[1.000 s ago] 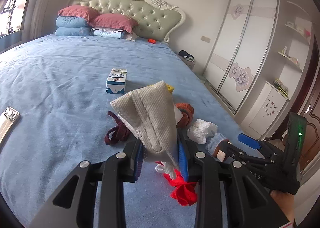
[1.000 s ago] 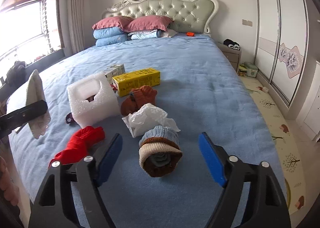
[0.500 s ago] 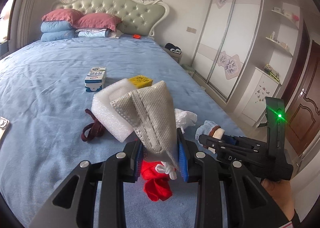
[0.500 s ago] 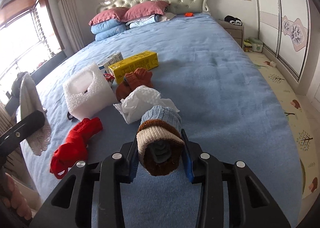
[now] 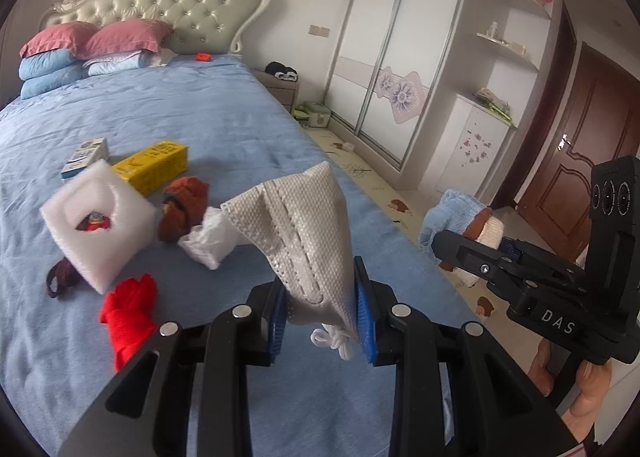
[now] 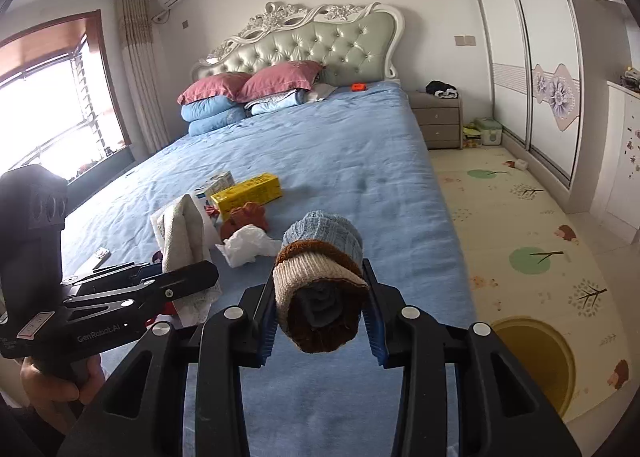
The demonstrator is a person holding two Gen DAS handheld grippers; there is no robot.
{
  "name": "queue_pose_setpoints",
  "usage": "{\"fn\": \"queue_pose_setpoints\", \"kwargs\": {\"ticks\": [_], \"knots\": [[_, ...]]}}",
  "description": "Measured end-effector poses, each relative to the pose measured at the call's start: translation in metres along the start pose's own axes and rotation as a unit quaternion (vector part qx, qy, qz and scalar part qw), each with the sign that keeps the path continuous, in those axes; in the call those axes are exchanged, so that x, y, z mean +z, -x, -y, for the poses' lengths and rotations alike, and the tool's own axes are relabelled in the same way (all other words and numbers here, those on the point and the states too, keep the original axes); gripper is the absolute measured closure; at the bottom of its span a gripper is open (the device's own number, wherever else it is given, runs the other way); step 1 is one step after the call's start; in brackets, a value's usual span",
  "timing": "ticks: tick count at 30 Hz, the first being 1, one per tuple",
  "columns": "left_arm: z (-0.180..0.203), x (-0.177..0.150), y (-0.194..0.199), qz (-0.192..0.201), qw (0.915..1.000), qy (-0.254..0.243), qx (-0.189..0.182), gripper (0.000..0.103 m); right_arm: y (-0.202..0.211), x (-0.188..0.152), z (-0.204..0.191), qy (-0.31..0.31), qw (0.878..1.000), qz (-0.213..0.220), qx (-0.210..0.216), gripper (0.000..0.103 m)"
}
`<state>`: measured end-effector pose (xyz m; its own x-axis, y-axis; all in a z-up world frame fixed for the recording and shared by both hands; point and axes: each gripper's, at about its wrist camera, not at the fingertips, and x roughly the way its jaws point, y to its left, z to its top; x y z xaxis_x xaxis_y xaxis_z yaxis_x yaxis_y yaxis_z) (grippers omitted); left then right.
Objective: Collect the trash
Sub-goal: 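Grasp the knit hat with the right gripper while the left gripper holds the mask, then move both items over the yellow bin and open both grippers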
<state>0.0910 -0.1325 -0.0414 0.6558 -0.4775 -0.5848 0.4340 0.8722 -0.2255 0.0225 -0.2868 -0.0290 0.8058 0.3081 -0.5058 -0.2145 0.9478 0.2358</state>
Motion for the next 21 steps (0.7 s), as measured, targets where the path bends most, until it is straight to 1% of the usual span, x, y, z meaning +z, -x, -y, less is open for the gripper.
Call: {"fn": "queue_pose_setpoints", "kwargs": {"ticks": [2, 5, 11, 14, 17, 21], "knots": [[0.015, 0.002, -0.013, -0.014, 0.9998, -0.008, -0.015, 0.072, 0.008, -0.002, 0.016, -0.006, 1.000, 0.001, -0.012, 0.066], [0.038, 0.003, -0.035, -0.044, 0.9978, -0.015, -0.048, 0.072, 0.019, -0.008, 0.042, -0.019, 0.999, -0.002, -0.028, 0.066], [0.088, 0.001, -0.077, -0.086, 0.9921, -0.054, -0.073, 0.072, 0.042, -0.023, 0.098, -0.048, 0.997, -0.005, -0.065, 0.066], [0.113, -0.001, -0.099, -0.107, 0.9880, -0.074, -0.084, 0.072, 0.051, -0.031, 0.126, -0.064, 0.995, -0.014, -0.080, 0.066], [0.138, -0.004, -0.121, -0.131, 0.9822, -0.092, -0.098, 0.072, 0.057, -0.041, 0.152, -0.070, 0.992, -0.025, -0.106, 0.066], [0.171, -0.007, -0.154, -0.164, 0.9734, -0.118, -0.108, 0.072, 0.064, -0.054, 0.184, -0.088, 0.987, -0.045, -0.124, 0.066]]}}
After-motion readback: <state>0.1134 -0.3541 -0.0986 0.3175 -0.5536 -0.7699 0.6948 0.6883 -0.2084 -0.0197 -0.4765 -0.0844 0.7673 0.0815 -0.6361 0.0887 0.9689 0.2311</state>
